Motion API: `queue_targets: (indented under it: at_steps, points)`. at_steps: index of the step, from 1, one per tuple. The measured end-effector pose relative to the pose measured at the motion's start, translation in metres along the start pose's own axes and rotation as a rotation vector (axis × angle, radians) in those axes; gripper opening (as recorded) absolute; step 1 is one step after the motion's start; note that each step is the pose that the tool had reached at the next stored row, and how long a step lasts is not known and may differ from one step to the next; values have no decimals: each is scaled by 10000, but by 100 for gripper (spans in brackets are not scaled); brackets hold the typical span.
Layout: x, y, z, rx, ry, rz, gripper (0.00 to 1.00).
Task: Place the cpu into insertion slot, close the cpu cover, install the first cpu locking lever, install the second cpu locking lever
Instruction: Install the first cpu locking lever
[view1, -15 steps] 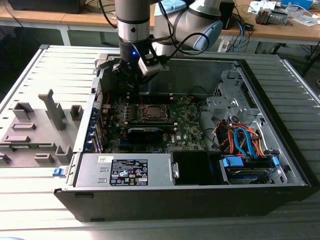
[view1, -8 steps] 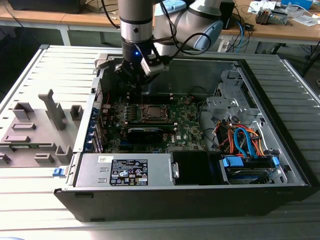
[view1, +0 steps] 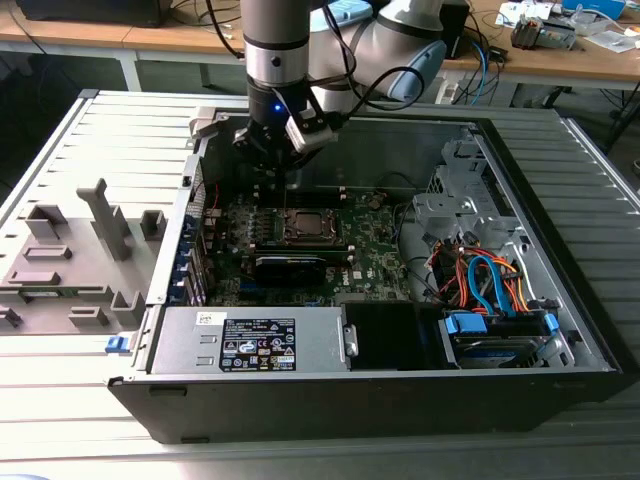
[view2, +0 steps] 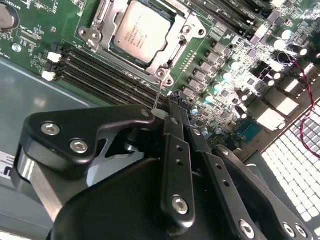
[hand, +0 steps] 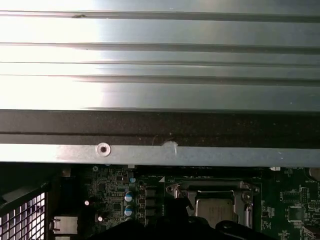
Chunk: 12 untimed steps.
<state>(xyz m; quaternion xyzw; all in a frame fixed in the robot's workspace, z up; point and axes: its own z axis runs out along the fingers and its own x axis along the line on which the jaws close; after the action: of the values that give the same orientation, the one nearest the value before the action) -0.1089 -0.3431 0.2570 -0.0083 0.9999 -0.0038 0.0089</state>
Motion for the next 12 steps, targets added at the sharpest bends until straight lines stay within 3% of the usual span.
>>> queue_targets:
  at_steps: [6, 12]
  points:
    - [-17, 4, 8, -1, -1, 0, 11]
    - [-32, 6, 89, -7, -1, -57, 11]
